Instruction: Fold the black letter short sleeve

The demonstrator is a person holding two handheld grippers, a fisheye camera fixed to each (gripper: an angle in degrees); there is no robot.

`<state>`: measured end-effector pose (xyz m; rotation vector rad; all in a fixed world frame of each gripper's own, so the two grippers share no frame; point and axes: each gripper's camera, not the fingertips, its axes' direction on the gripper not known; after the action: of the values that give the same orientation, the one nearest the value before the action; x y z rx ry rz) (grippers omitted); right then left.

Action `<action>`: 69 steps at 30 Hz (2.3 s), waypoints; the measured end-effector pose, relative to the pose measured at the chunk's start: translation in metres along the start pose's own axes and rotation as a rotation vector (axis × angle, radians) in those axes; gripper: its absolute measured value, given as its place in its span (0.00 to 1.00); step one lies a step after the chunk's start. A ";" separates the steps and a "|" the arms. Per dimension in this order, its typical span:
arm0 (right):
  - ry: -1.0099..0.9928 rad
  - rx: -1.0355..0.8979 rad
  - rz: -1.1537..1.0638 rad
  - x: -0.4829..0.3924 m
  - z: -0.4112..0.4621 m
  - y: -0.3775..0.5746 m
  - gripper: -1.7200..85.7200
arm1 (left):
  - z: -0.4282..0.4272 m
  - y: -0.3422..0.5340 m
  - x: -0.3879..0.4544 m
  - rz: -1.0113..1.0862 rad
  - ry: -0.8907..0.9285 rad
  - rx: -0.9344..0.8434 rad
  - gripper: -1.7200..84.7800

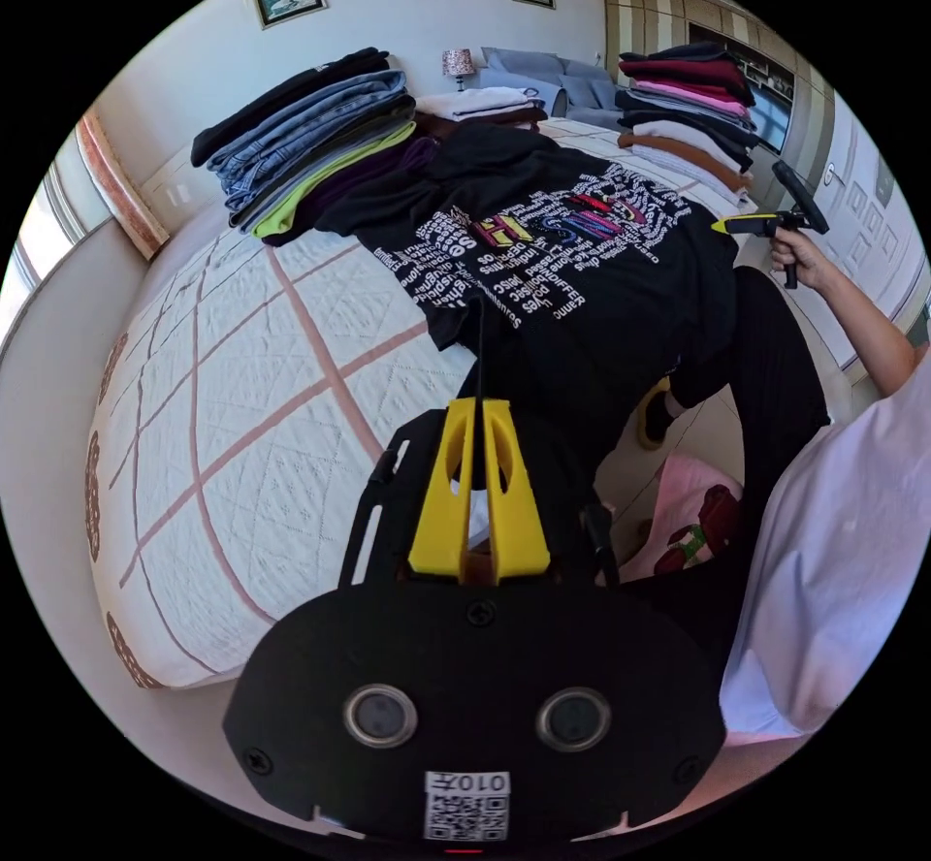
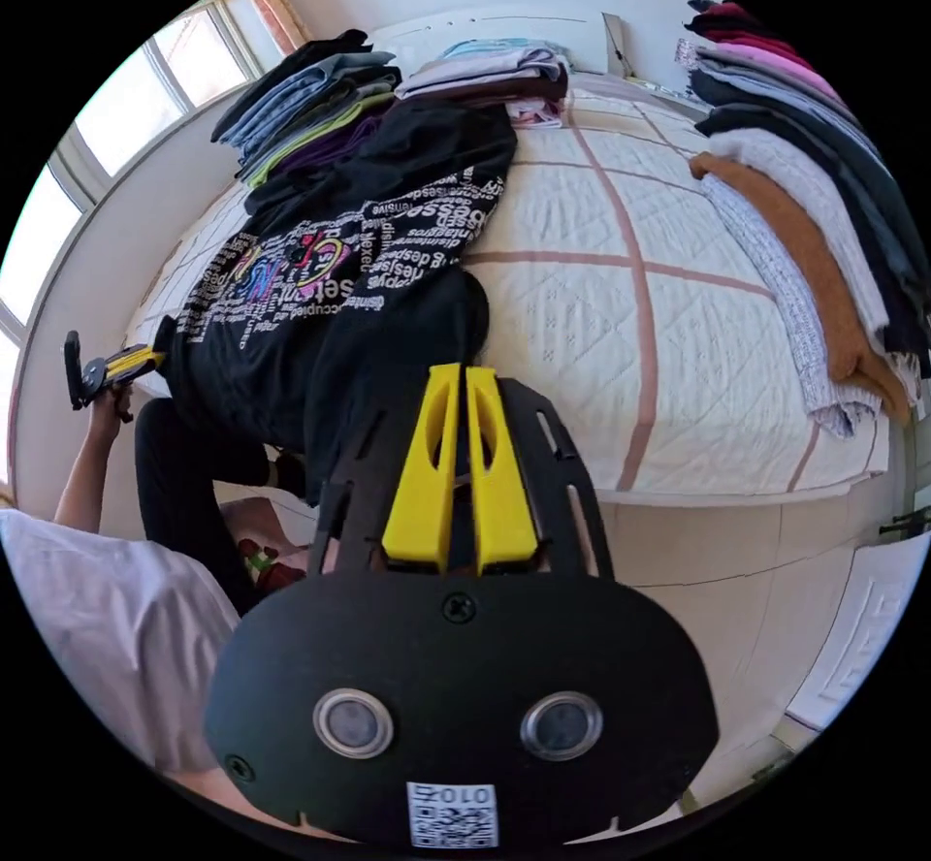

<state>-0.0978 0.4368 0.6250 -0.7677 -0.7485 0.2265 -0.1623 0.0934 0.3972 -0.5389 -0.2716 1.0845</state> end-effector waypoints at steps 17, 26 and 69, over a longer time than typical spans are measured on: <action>0.186 -0.084 0.072 0.034 0.001 0.013 0.08 | -0.005 0.106 -0.089 -0.507 0.273 0.066 0.04; 0.220 0.202 0.048 -0.012 -0.067 0.031 0.12 | -0.056 0.131 -0.071 -0.532 0.158 0.072 0.12; -0.062 0.001 -0.704 -0.228 0.078 0.000 0.14 | -0.037 0.003 0.345 0.171 -0.270 -0.014 0.12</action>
<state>-0.3161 0.3782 0.5417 -0.4593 -1.0308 -0.3866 0.0083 0.3914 0.3471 -0.4329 -0.4757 1.3246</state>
